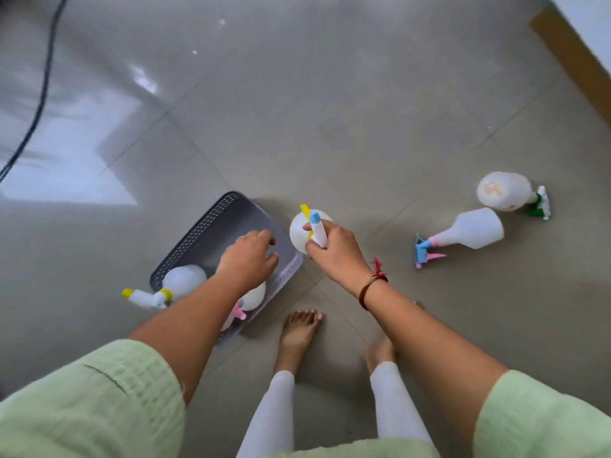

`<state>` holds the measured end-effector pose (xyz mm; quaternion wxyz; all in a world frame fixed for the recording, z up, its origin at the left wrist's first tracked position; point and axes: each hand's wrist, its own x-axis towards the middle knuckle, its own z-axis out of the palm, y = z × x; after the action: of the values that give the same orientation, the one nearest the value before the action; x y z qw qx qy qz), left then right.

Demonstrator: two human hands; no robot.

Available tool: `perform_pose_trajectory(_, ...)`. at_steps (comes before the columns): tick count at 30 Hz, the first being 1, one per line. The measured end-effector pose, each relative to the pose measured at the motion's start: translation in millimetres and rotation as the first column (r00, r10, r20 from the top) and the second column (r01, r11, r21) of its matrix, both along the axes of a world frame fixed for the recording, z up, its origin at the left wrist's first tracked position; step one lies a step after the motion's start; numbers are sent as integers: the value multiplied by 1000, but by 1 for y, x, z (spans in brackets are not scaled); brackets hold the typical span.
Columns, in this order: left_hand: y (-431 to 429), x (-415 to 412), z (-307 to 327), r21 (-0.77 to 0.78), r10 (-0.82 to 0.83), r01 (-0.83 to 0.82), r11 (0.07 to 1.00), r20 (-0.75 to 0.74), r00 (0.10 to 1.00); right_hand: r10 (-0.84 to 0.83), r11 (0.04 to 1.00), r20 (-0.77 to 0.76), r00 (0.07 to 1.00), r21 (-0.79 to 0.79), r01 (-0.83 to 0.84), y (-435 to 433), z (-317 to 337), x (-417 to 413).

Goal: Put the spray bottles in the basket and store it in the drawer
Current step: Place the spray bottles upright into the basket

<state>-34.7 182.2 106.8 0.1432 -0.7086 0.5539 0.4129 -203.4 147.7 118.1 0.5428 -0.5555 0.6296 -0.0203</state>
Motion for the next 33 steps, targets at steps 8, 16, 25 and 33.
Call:
perform_pose_trajectory(8,60,50,4,-10,201,-201,980,-28,979,118,982,34,992,147,-122,27,-24,66)
perform_pose_trajectory(16,99,56,-5,68,86,-95,993,127,988,280,951,-60,958,151,-268,49,-64,90)
perform_pose_trajectory(25,118,61,-19,27,36,-38,999,76,996,360,930,-157,920,138,-341,59,-78,92)
perform_pose_trajectory(33,117,68,-29,21,20,-21,1000,20,1000,291,948,-134,947,177,-266,66,-82,75)
